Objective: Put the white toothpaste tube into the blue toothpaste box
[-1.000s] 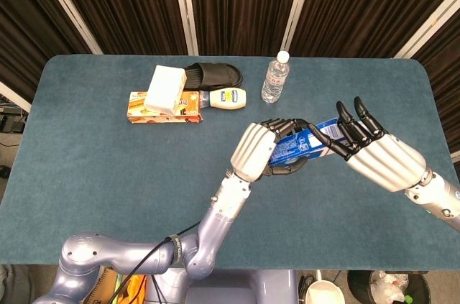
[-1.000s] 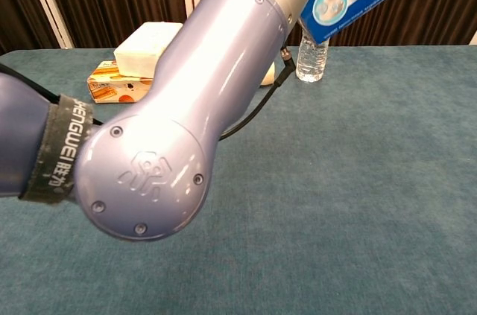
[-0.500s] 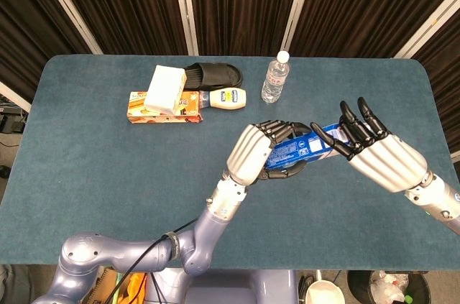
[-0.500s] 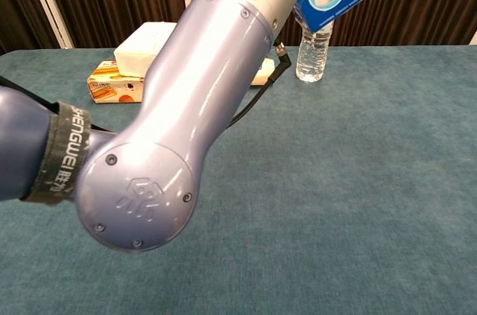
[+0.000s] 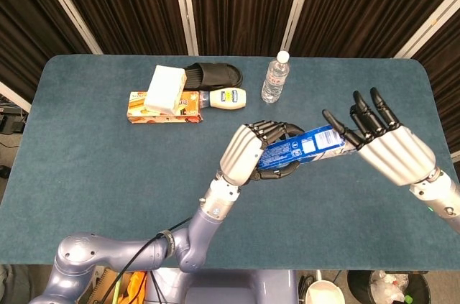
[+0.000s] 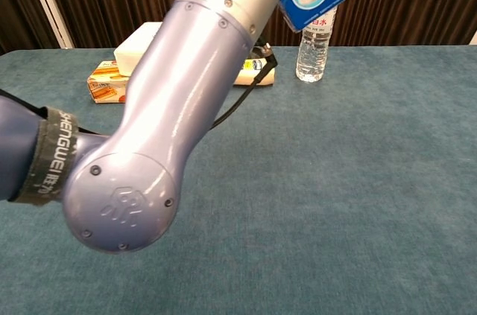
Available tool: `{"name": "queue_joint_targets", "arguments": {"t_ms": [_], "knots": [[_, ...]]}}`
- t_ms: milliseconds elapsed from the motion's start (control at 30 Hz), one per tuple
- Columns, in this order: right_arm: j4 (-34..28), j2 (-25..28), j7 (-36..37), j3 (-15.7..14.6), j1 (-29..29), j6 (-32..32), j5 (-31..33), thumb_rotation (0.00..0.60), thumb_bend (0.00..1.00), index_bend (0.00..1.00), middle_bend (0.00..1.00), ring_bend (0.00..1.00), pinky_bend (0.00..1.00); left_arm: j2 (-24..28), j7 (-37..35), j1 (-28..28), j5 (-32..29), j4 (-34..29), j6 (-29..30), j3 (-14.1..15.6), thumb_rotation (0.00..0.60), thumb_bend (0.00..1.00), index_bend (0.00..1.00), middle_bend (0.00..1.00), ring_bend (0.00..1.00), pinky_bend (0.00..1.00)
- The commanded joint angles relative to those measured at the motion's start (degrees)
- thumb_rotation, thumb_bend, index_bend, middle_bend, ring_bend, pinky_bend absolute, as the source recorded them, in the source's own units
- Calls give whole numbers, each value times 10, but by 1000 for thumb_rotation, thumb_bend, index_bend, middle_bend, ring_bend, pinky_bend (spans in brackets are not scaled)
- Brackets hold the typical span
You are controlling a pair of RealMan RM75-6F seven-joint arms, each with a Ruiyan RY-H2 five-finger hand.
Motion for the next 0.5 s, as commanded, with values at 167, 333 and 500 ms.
{"name": "queue_joint_targets", "arguments": {"t_ms": [167, 333, 500], "knots": [[9, -4, 6, 14, -10, -2, 40, 600, 320, 47, 451, 222, 270, 12, -13, 18, 2, -3, 9, 9, 600, 514, 342, 512, 504, 572], [15, -10, 12, 23, -18, -5, 74, 600, 320, 47, 451, 223, 270, 22, -27, 30, 6, -11, 19, 10, 600, 514, 339, 510, 504, 572], [23, -21, 18, 30, -29, -7, 108, 600, 320, 47, 451, 222, 270, 37, -47, 52, 16, -27, 37, 23, 600, 514, 330, 502, 504, 572]]}}
